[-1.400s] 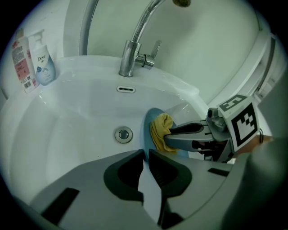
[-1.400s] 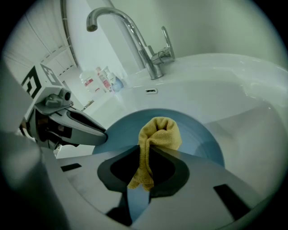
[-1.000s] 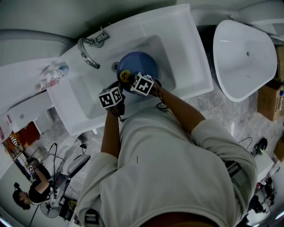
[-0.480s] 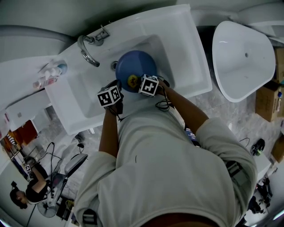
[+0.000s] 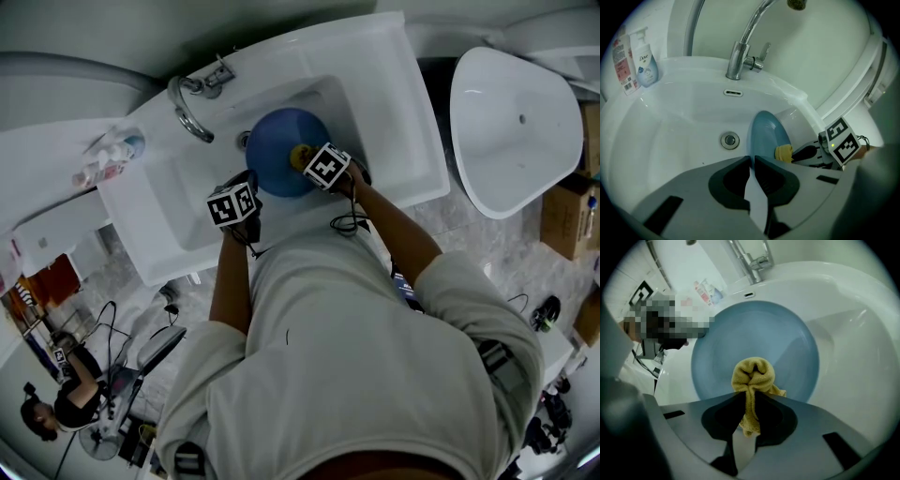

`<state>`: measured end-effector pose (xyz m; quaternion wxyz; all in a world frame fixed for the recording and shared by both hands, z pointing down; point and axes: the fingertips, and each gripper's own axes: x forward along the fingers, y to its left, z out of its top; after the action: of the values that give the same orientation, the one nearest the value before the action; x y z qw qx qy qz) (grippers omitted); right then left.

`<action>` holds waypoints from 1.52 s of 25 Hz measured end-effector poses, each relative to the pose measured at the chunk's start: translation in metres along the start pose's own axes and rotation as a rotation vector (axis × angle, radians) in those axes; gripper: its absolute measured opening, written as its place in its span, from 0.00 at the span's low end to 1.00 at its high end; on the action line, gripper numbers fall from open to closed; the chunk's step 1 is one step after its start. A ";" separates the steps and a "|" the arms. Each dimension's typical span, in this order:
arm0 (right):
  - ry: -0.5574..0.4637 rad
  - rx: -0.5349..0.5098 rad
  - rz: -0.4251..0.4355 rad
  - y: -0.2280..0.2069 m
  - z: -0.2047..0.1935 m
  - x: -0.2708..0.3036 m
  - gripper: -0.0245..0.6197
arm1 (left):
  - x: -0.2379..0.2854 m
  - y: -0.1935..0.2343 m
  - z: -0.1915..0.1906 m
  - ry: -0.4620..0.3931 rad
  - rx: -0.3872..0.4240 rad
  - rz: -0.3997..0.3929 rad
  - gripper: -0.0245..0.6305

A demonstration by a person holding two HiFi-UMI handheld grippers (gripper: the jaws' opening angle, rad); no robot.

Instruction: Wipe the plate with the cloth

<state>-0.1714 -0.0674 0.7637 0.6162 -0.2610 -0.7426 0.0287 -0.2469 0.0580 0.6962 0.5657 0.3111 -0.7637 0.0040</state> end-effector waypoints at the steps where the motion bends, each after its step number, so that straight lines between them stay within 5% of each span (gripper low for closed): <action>1: -0.011 0.044 -0.008 -0.005 0.002 -0.002 0.13 | 0.000 0.000 0.000 0.001 0.000 0.000 0.11; 7: -0.133 0.345 -0.018 -0.034 0.023 -0.016 0.13 | 0.000 -0.001 0.000 -0.001 -0.001 -0.005 0.11; 15: -0.324 0.532 0.006 -0.048 0.059 -0.023 0.13 | -0.004 -0.005 -0.004 0.005 0.012 -0.014 0.11; 21: -0.396 0.454 0.039 -0.024 0.101 -0.025 0.13 | -0.004 -0.011 -0.006 0.001 0.037 -0.040 0.12; 28: -0.411 0.261 0.203 0.056 0.117 -0.024 0.13 | -0.002 -0.002 -0.013 0.008 0.073 -0.040 0.14; 38: -0.405 0.275 0.038 0.085 0.079 -0.023 0.13 | -0.008 0.026 -0.028 -0.013 0.024 -0.147 0.15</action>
<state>-0.2125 0.0183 0.6929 0.4838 -0.1775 -0.8350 0.1928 -0.2339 0.0927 0.7080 0.5555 0.3731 -0.7425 -0.0304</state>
